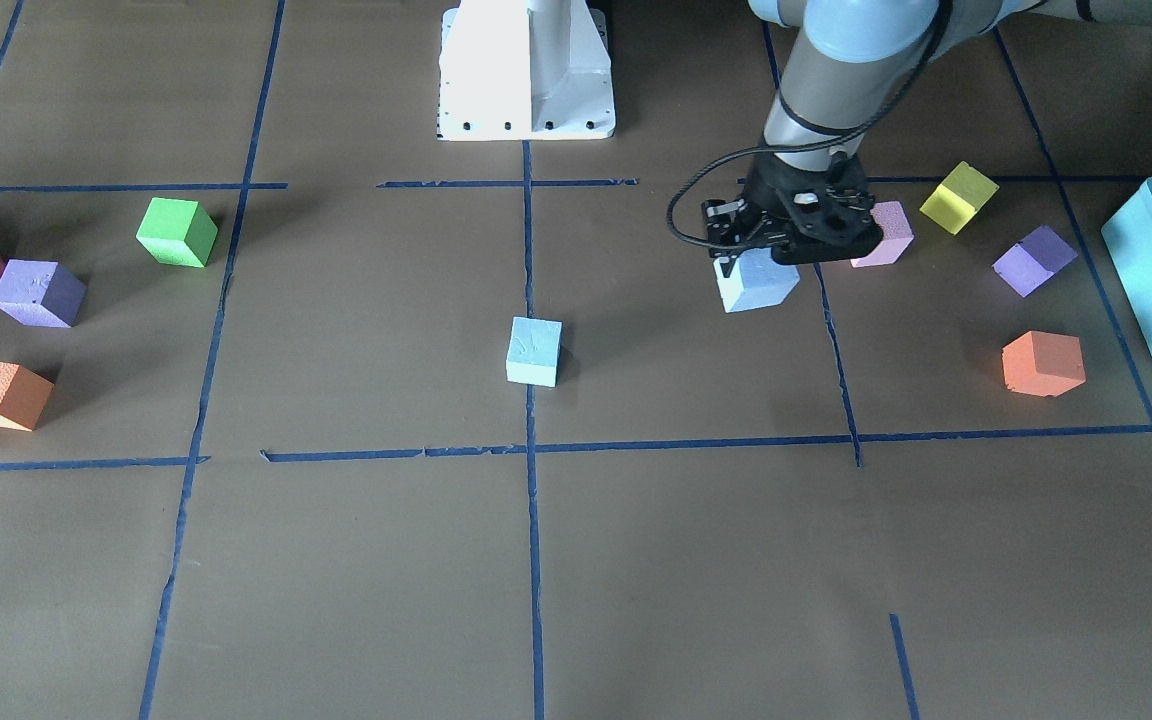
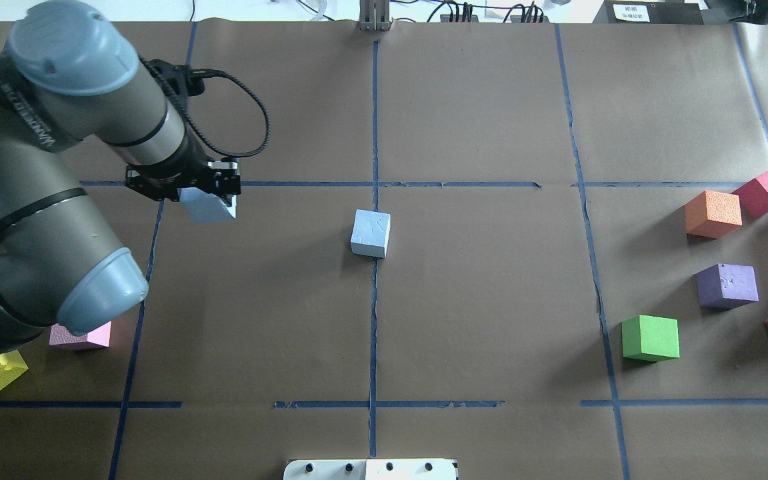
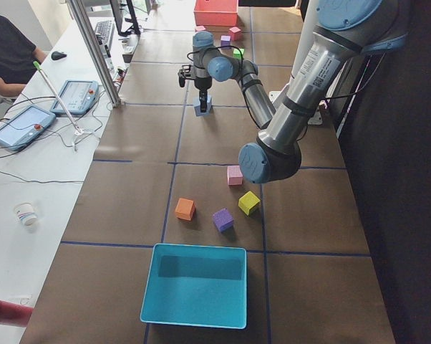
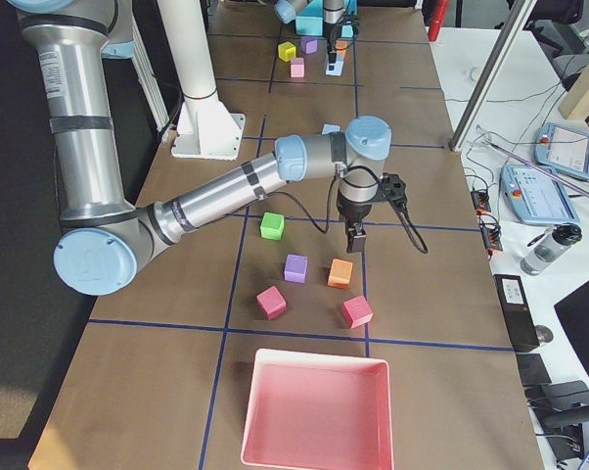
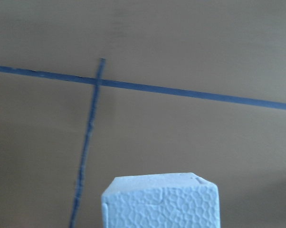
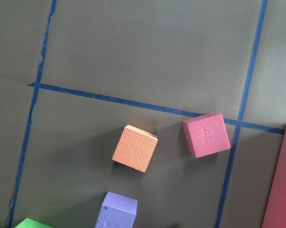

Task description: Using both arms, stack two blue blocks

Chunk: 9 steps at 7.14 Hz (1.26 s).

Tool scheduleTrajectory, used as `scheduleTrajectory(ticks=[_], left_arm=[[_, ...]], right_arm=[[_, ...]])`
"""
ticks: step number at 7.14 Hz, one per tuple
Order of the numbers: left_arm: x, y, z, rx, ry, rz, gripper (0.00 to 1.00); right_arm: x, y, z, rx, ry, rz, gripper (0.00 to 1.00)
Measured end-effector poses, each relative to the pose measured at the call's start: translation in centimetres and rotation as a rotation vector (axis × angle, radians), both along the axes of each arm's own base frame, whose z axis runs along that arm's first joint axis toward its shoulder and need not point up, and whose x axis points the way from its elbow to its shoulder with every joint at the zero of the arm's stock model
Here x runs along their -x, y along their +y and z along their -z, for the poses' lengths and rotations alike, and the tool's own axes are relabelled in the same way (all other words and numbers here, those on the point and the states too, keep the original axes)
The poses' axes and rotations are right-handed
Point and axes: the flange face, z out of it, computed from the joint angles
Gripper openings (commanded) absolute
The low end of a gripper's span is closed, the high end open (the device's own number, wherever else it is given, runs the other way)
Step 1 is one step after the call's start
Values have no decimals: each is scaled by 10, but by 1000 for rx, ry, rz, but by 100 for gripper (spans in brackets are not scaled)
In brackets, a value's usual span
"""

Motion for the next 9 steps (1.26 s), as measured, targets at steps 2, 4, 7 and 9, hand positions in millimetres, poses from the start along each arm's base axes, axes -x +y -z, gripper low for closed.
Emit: scheduleTrajectory(ticks=[2, 4, 7, 9], left_arm=[[-63, -11, 51, -48, 16, -8, 0], [-109, -25, 67, -73, 33, -24, 0], [-155, -36, 71, -90, 26, -68, 0], [-166, -30, 69, -120, 21, -115, 0]], right_arm=[[-22, 14, -28, 27, -3, -13, 100], [-36, 21, -44, 55, -4, -36, 100], [-54, 32, -57, 85, -27, -78, 100], [-55, 34, -58, 89, -39, -83, 100]])
